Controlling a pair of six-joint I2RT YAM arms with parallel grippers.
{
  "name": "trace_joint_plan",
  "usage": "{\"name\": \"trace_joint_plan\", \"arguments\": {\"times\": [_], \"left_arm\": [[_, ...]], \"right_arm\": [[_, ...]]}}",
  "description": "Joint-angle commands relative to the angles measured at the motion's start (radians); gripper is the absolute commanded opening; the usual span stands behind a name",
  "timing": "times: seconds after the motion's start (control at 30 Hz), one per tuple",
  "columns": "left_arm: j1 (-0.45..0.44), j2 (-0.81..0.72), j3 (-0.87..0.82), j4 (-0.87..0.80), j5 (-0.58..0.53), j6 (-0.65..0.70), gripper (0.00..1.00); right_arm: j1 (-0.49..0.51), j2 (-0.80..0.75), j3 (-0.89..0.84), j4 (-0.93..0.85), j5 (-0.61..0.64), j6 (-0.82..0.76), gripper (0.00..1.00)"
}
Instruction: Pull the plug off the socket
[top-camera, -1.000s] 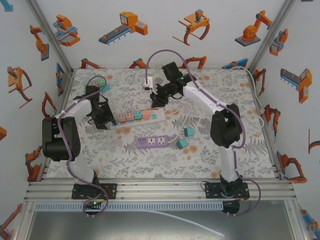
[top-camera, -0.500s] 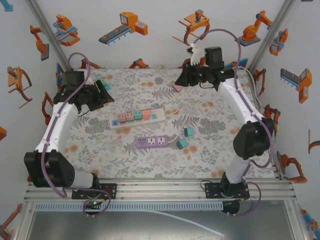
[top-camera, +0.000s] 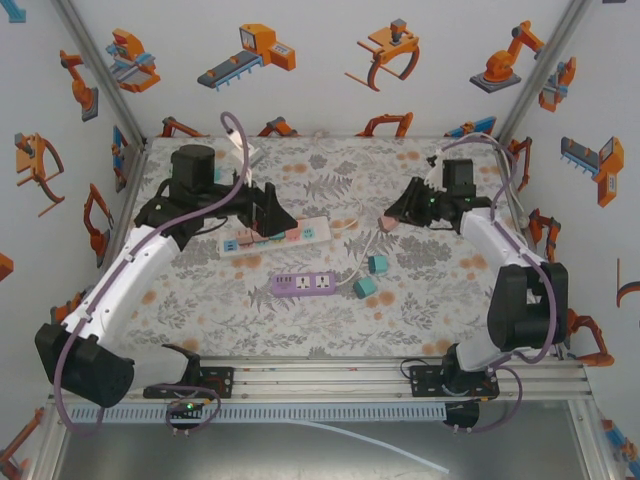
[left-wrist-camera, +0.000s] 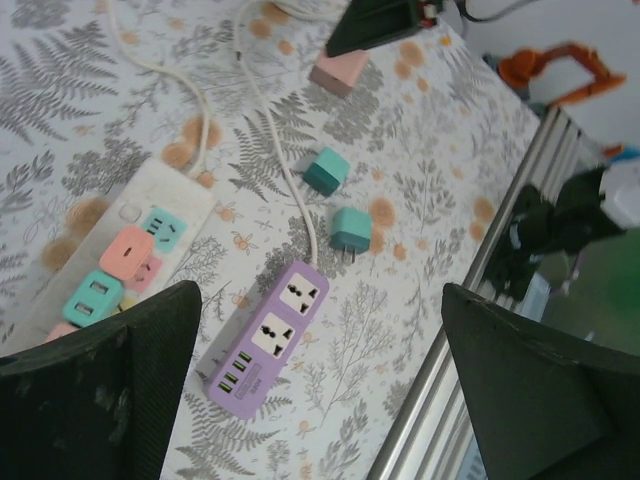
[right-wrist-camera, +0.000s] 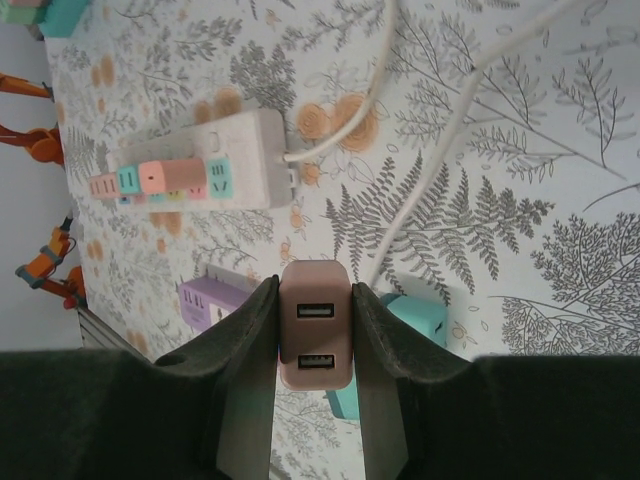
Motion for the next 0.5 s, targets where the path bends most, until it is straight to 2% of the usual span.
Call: {"name": "trace_joint_plan", "arguments": {"times": [0.0, 0.17, 0.47], "left_arm": [[-0.031, 0.024, 0.017, -0.040, 0.071, 0.185, 0.97], [-0.063, 0.064, 0.041, -0.057, 0.046, 0.196, 0.97], [-0.081, 0.077, 0.066, -0.086, -0.027, 0.227, 0.97]], "right_arm": [[0.001, 0.009, -0.057, 0.138, 0.004, 0.045, 0.23], [0.001, 0.084, -0.110, 0.215, -0.049, 0.061, 0.24], [0.004, 0.135, -0.178, 0.306, -0.018, 0.090, 0.32]]}}
